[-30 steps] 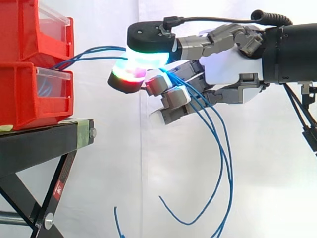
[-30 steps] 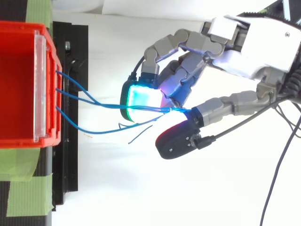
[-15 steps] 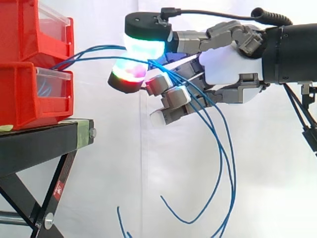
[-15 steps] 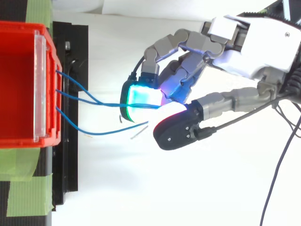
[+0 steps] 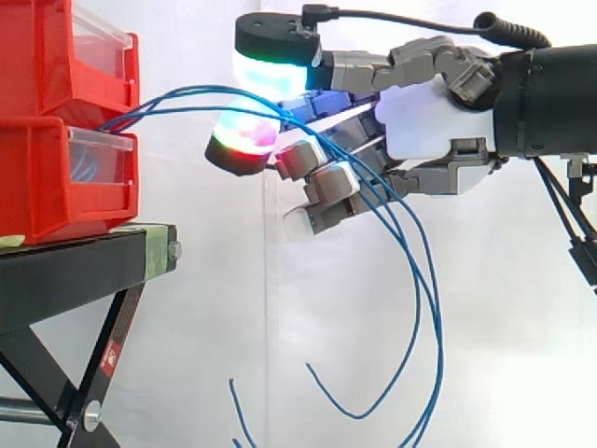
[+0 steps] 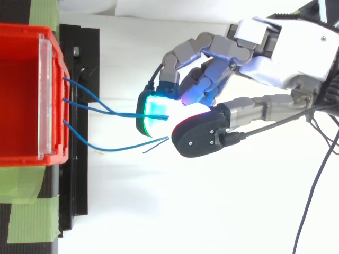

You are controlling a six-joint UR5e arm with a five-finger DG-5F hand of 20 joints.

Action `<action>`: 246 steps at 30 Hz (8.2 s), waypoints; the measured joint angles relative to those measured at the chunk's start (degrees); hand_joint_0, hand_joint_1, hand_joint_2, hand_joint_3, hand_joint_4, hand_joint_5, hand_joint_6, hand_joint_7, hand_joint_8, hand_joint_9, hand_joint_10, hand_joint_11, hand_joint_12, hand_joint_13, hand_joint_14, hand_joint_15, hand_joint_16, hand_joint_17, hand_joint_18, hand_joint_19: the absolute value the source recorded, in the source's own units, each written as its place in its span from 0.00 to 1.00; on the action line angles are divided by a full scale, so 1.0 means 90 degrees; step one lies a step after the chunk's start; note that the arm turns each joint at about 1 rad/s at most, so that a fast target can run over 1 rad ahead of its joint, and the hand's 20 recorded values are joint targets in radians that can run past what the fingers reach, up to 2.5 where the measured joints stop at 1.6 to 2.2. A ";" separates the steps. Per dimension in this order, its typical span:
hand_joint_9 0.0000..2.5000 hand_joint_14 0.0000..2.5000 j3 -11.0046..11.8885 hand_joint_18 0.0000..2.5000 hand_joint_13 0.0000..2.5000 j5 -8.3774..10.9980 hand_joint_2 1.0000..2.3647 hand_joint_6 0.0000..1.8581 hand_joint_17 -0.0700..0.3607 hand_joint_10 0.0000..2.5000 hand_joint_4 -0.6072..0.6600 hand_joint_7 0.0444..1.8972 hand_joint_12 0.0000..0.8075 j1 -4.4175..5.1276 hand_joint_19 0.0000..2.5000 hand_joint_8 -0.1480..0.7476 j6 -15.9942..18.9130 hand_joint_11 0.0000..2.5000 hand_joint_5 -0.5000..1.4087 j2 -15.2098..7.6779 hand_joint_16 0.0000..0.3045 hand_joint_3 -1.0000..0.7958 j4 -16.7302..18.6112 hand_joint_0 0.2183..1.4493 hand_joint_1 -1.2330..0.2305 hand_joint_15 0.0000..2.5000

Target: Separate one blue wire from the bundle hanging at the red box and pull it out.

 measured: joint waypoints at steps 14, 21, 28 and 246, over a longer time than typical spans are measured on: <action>0.46 0.01 0.0000 0.30 0.53 0.0005 0.01 0.51 0.44 0.00 0.55 0.50 0.51 0.0003 0.22 0.55 0.0000 0.58 0.15 0.0001 0.18 0.39 0.0000 0.37 0.27 0.47; 0.43 0.01 0.0000 0.29 0.51 0.0000 0.01 0.50 0.45 0.00 0.57 0.50 0.51 0.0003 0.19 0.53 0.0000 0.57 0.15 0.0002 0.18 0.35 0.0000 0.42 0.21 0.46; 0.41 0.01 0.0000 0.29 0.51 -0.0007 0.00 0.50 0.45 0.01 0.58 0.49 0.51 0.0001 0.20 0.54 0.0000 0.57 0.14 0.0002 0.18 0.28 0.0000 0.39 0.22 0.45; 0.37 0.01 0.0000 0.30 0.65 0.0005 0.01 0.48 0.46 0.01 0.64 0.51 0.56 0.0007 0.19 0.58 0.0049 0.44 0.15 0.0000 0.19 0.34 -0.0006 0.30 0.43 0.44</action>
